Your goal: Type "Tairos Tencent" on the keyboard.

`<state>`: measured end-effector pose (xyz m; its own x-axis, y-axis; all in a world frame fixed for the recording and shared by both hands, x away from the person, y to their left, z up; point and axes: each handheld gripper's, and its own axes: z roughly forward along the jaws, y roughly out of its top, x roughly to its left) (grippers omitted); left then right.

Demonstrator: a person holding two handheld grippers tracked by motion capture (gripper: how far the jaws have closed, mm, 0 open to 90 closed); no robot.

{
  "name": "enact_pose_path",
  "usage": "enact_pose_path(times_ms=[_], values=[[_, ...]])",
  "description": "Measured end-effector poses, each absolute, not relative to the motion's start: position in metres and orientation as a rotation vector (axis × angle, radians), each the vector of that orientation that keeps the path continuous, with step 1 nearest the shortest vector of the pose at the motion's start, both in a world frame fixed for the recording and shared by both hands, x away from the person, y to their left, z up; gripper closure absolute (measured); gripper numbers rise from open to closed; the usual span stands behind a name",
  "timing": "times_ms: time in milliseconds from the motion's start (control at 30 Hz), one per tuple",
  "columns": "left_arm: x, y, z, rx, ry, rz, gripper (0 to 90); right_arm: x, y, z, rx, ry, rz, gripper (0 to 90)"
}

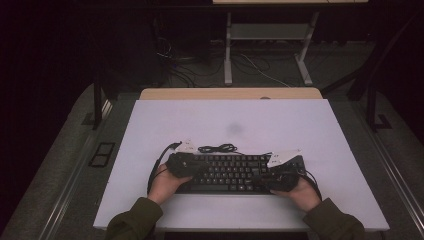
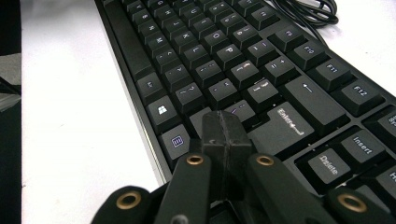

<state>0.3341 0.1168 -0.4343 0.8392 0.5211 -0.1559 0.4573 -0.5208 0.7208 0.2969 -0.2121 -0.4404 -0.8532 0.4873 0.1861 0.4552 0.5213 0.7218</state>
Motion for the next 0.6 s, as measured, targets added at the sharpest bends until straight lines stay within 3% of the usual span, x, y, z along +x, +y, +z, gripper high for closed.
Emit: enact_pose_path(times_ms=[433,600], values=[[0.332,0.121,-0.43,2.161,0.711,0.097,89.0,0.297,-0.212,-0.44,0.837,2.707,1.266,89.3],[0.329,0.127,-0.427,2.12,0.721,0.094,78.1,0.297,-0.212,-0.44,0.837,2.707,1.266,89.2]])
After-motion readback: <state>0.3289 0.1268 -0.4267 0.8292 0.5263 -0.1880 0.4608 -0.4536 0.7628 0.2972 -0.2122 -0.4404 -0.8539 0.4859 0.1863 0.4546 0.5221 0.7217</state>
